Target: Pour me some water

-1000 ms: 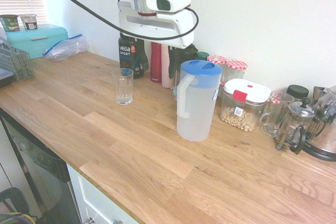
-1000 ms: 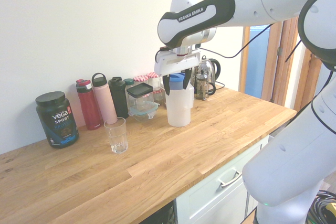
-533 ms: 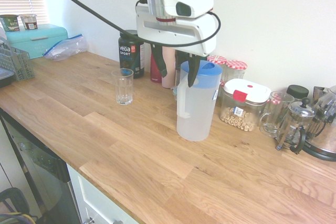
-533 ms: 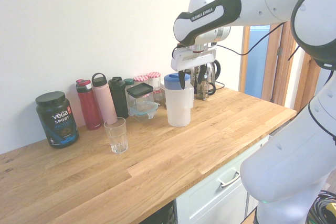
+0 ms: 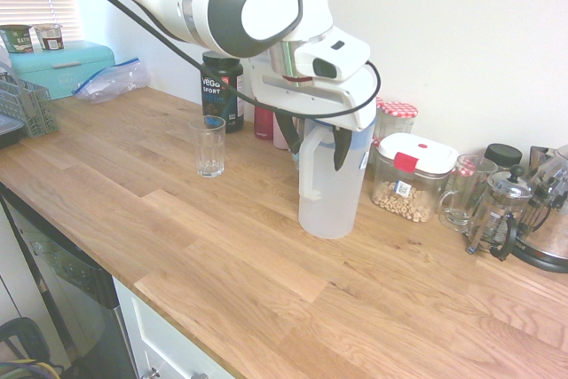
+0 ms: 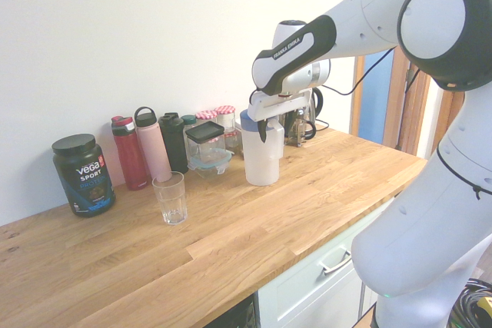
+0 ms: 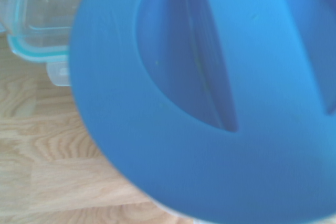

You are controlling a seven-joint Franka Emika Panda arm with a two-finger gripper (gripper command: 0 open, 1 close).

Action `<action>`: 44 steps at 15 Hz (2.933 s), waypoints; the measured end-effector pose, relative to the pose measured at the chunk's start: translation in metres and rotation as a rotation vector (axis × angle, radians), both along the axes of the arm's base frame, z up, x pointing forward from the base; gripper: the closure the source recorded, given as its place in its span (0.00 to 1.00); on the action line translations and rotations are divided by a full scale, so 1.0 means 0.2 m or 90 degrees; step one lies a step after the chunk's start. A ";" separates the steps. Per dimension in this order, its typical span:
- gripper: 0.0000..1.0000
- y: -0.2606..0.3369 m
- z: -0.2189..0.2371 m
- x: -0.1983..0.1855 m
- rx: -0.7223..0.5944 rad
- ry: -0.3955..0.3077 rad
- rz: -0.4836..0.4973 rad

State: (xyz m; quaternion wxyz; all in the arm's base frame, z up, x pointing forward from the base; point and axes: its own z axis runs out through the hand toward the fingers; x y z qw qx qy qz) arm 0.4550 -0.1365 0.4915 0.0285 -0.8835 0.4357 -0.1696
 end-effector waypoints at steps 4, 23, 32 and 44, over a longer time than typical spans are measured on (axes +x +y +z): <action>1.00 0.01 -0.01 0.01 0.001 0.001 0.002; 1.00 0.03 0.03 -0.01 -0.001 0.006 0.029; 1.00 0.49 0.43 0.04 0.030 0.059 0.260; 1.00 1.14 0.23 0.09 -0.211 0.258 0.588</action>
